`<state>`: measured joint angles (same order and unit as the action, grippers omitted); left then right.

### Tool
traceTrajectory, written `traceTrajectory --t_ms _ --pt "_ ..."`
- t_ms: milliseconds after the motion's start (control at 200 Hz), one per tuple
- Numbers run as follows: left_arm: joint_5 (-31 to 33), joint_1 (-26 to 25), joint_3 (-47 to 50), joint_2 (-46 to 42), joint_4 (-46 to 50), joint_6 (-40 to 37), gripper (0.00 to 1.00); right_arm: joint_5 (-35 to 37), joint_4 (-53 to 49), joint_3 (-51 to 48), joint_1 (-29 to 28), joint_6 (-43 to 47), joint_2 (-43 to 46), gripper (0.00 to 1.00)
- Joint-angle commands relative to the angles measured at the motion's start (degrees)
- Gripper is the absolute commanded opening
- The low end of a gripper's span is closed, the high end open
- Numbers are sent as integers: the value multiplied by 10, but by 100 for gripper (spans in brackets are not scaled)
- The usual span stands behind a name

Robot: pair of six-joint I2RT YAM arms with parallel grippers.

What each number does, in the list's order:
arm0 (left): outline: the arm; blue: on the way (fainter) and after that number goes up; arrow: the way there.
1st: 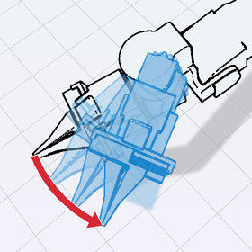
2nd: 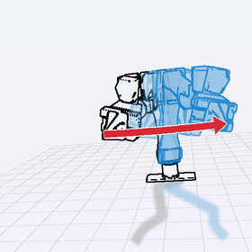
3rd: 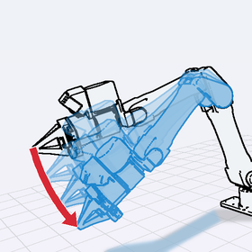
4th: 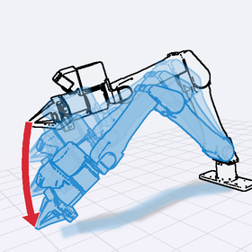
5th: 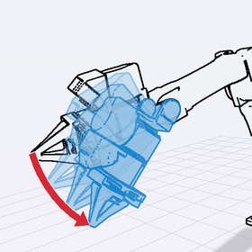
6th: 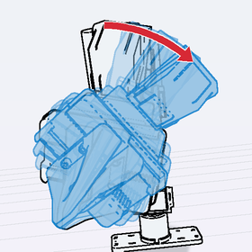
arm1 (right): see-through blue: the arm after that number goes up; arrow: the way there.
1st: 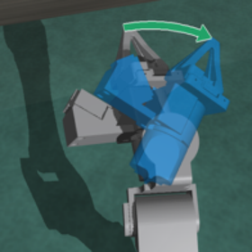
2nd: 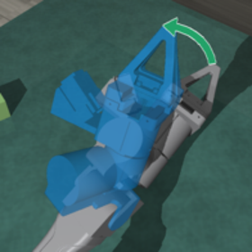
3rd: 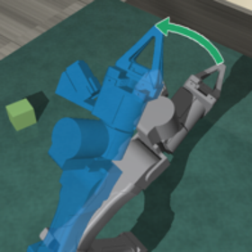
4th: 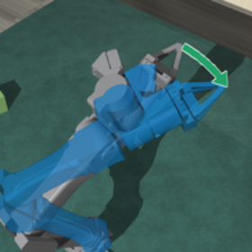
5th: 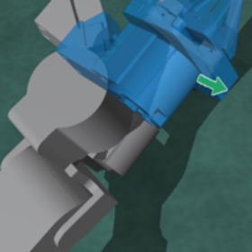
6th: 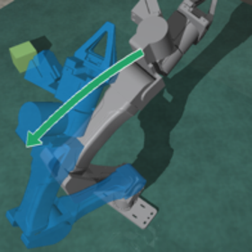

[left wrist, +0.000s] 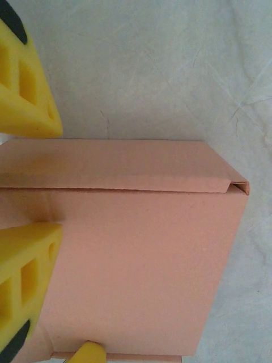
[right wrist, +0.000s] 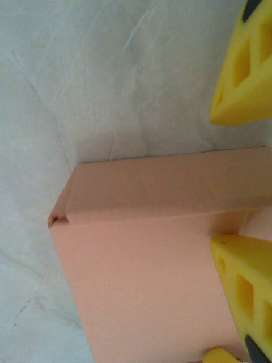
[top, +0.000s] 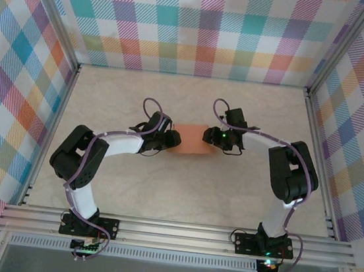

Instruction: Fold the paper box

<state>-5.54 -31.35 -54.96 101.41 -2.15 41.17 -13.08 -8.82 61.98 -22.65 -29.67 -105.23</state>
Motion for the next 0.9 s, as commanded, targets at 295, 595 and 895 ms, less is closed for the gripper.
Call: traceTrajectory --t_ms 295,595,895 --pt "25 18 -63 -32 68 -59 66 3 42 -53 10 -15 84 68" --pt "-18 57 -50 -16 45 -76 54 -127 128 -92 65 -111 67 68" --pt "-123 71 -42 31 -28 -75 43 -167 149 -86 70 -125 36 67"
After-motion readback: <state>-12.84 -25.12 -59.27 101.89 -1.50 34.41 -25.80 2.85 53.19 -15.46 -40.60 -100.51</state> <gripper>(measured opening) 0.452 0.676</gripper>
